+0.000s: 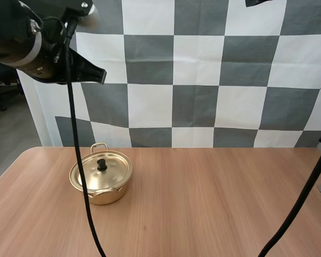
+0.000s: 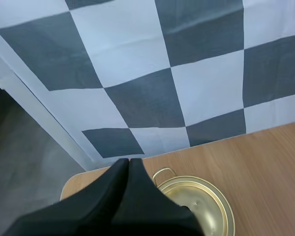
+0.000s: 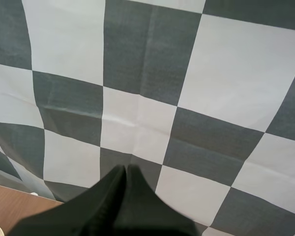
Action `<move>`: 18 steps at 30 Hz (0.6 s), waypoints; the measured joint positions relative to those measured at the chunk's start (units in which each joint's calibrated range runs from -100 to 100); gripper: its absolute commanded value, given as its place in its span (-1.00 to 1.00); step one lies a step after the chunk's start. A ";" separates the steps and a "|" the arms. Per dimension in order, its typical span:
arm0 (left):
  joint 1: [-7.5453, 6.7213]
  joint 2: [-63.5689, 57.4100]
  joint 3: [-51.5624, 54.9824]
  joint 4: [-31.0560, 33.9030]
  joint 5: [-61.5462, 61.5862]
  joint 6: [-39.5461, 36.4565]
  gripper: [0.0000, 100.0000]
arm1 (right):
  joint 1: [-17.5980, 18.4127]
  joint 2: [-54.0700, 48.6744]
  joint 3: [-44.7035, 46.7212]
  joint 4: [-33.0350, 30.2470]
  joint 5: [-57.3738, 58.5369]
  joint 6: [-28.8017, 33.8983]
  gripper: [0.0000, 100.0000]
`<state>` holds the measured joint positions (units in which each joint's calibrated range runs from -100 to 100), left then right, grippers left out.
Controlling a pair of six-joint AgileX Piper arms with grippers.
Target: Open the pot, put the car inside, and close it
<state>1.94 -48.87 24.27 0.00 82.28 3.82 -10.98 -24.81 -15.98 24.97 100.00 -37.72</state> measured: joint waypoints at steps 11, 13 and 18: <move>-0.20 -18.40 1.74 1.57 -3.51 -5.84 -1.00 | 0.00 -11.06 17.06 12.78 0.00 -4.16 -1.00; -0.69 -21.06 3.86 1.98 -5.57 -8.64 -1.00 | 0.00 -13.03 20.87 12.59 -1.39 -5.41 -1.00; -1.73 -28.42 13.35 1.98 -16.94 -13.53 -1.00 | 0.00 -15.42 30.94 6.71 -12.69 -6.39 -1.00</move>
<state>0.21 -77.30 37.62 1.98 65.34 -9.71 -10.98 -40.23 14.95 31.68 87.31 -44.11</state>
